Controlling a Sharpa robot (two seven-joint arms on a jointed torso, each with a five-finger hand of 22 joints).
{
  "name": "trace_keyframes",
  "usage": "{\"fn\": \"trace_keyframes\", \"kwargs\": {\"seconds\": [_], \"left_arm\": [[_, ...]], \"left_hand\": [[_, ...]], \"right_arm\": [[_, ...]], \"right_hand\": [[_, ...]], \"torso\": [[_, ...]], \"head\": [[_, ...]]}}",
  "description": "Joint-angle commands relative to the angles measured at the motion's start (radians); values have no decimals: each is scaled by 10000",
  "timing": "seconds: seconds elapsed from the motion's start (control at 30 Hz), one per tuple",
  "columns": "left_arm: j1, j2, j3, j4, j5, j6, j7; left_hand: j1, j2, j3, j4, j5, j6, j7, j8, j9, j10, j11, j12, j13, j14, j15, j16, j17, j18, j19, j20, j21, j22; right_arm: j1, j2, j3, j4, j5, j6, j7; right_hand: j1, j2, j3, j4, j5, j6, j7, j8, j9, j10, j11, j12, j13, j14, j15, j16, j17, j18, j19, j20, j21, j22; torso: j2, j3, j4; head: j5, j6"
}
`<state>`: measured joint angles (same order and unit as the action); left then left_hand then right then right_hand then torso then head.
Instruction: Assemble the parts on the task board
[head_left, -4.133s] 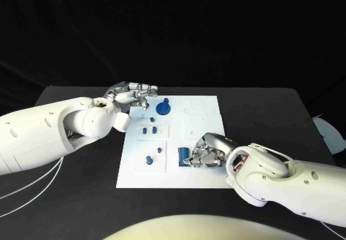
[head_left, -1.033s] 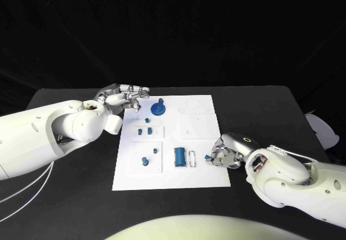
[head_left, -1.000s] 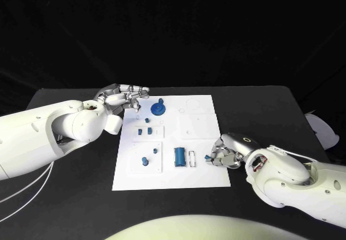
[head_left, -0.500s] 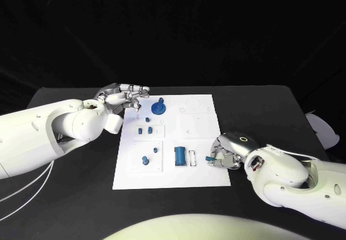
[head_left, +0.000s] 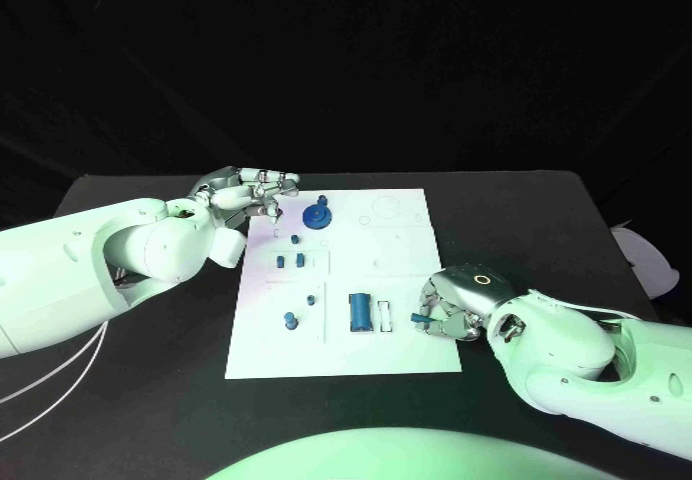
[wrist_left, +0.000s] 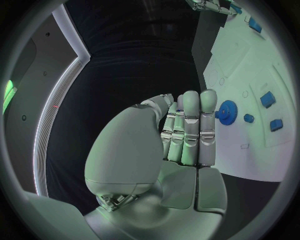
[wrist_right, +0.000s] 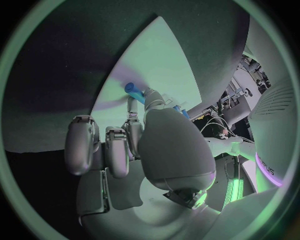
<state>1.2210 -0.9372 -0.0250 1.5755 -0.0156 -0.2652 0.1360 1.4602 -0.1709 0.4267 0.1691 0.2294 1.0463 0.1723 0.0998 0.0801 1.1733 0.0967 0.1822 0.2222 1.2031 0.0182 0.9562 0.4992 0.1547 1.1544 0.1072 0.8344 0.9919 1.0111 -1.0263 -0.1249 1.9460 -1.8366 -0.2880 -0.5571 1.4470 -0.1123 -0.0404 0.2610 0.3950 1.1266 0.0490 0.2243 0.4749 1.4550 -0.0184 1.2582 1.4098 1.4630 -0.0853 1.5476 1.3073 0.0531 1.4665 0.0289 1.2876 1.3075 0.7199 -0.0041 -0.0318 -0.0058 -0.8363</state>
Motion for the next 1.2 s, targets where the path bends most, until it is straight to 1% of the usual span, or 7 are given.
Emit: {"fn": "trace_keyframes", "kwargs": {"seconds": [0.03, 0.17, 0.27, 0.8, 1.0, 1.1, 1.2], "left_arm": [[5, 24, 6, 20, 22, 171, 32], [5, 34, 6, 15, 21, 173, 33], [4, 43, 6, 11, 21, 173, 32], [5, 72, 6, 16, 21, 175, 29], [5, 75, 6, 22, 21, 179, 27], [5, 76, 6, 26, 21, 179, 26], [5, 80, 6, 28, 21, 184, 24]], "left_hand": [[-78, 1, -19, 10, -8, -52, 31, 0, -16, -94, -1, 32, -8, -46, 6, -57, -17, 81, -59, 14, -29, -9], [-64, 10, -9, -1, -5, -58, 30, -1, -18, -104, -2, 36, -9, -50, 5, -59, -20, 83, -62, 14, -44, -19], [-64, 10, -9, -1, -5, -58, 30, -1, -18, -104, -2, 36, -9, -50, 5, -59, -20, 83, -62, 14, -44, -19], [-64, 10, -9, -1, -5, -58, 30, -1, -18, -104, -2, 36, -9, -50, 5, -59, -20, 83, -62, 14, -44, -19], [-53, 18, -1, -10, -3, -60, 30, -1, -20, -109, -3, 40, -9, -54, 5, -60, -22, 85, -64, 14, -54, -26], [-53, 18, -1, -10, -3, -60, 30, -1, -20, -109, -3, 40, -9, -54, 5, -60, -22, 85, -64, 14, -54, -26], [-53, 18, -1, -10, -3, -60, 30, -1, -20, -109, -3, 40, -9, -54, 5, -60, -22, 85, -64, 14, -54, -26]], "right_arm": [[-93, -3, -89, -167, -10, 365, -340], [-92, 4, -87, -79, 313, -61, -339], [-69, 21, -83, 18, 658, -423, -335], [237, 355, -56, 153, 3057, -2427, -423], [265, 547, -54, 146, 4048, -2579, -414], [270, 690, -53, 86, 4461, -2470, -401], [272, 818, -53, 18, 4683, -2334, -393]], "right_hand": [[470, 583, 466, -75, 7, 66, -84, 22, 9, 42, -146, 146, -251, 983, -32, 21, 2229, -58, 303, -27, 149, 2012], [581, 751, 994, -15, -19, 104, -135, 29, 40, 161, -194, 350, -134, 1018, -78, 97, 2375, -105, 386, -82, 411, 2074], [550, 758, 1344, 54, 86, 137, -144, 47, 79, 246, -201, 507, -38, 1038, -91, 143, 2463, -131, 431, -102, 561, 2109], [185, 290, 2110, 180, 238, 184, -165, 102, 219, 304, -211, 568, 13, 1044, -104, 157, 2490, -140, 449, -121, 619, 2119], [-31, 183, 2225, 229, 260, 222, -176, 131, 263, 334, -217, 618, 47, 1054, -108, 179, 2532, -148, 463, -122, 669, 2130], [-435, 87, 2229, 255, 779, 267, -182, 159, 309, 361, -219, 651, 72, 1058, -105, 188, 2550, -153, 471, -124, 699, 2135], [-672, 71, 2206, 262, 961, 305, -191, 183, 342, 379, -227, 682, 94, 1064, -114, 201, 2575, -159, 482, -127, 739, 2144]], "torso": [[2, 1, 9], [-2, -3, 6], [-6, -6, 6], [6, -10, 9], [11, -8, 4], [6, -8, 0], [10, -2, -4]], "head": [[11, 16], [7, 25], [9, 41], [3, 84], [7, 56], [1, 58], [-11, 60]]}}
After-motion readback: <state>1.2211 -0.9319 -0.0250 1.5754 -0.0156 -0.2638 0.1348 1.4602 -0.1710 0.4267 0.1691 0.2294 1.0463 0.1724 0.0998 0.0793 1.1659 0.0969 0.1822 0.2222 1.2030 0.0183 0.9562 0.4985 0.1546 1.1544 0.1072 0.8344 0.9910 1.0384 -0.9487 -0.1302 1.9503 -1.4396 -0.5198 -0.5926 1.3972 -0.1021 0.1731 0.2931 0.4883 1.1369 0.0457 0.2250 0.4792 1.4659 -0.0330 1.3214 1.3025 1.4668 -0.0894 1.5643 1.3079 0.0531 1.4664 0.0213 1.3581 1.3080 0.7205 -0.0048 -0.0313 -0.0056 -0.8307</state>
